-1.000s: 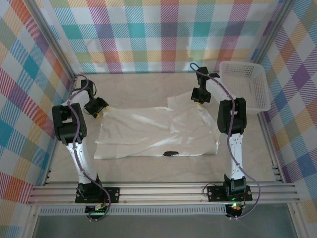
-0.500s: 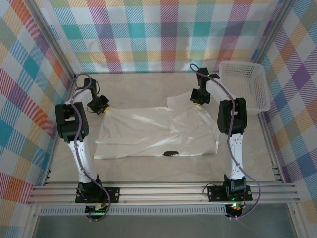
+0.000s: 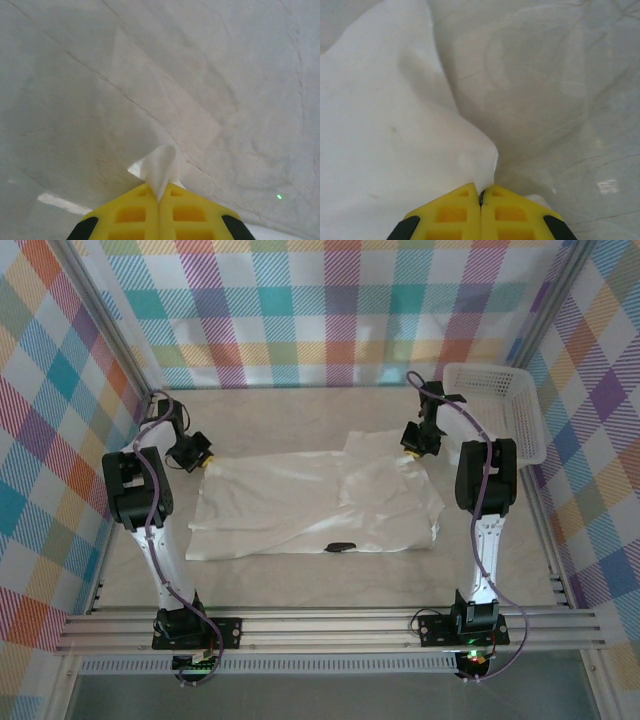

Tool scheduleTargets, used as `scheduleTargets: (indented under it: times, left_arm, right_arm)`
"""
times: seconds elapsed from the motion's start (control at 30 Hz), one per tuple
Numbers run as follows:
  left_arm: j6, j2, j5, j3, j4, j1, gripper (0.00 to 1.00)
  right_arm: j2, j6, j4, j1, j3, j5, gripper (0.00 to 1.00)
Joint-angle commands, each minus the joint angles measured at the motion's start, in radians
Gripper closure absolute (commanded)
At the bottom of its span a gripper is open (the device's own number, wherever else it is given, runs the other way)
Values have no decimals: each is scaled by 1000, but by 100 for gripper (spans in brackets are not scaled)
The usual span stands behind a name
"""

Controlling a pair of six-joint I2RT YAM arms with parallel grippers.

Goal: Fold the inside-out t-shirt

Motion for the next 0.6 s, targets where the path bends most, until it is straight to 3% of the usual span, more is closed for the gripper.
scheduleTargets:
  times: [0.0, 0.17, 0.43, 0.57]
  left_arm:
    - [26, -120, 18, -2, -46, 5, 100]
    - [20, -269, 30, -90, -70, 16, 100]
    - [-34, -536, -55, -491, -67, 16, 100]
    - [-25, -600, -76, -579, -74, 17, 100]
  right_arm:
    - [-94, -14, -21, 4, 60, -56, 100]
    - [-204, -9, -45, -2, 39, -93, 100]
    - [-488, 95, 121, -15, -483, -72, 100]
    - [-529, 76, 83, -41, -555, -80, 100]
